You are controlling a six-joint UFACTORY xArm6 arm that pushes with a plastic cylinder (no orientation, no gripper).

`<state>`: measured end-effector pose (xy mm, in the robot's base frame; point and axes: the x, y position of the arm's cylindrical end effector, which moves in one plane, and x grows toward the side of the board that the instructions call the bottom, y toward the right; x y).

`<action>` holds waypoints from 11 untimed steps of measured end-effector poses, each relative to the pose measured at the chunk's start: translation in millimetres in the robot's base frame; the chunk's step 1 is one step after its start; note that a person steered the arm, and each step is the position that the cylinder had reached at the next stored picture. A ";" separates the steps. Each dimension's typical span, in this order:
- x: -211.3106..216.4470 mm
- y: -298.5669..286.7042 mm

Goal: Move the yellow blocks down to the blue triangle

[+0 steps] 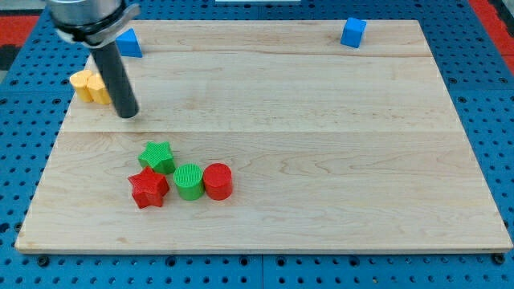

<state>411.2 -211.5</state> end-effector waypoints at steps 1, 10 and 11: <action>-3.1 -83.1; -69.7 157.4; -53.3 112.4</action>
<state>357.9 -99.1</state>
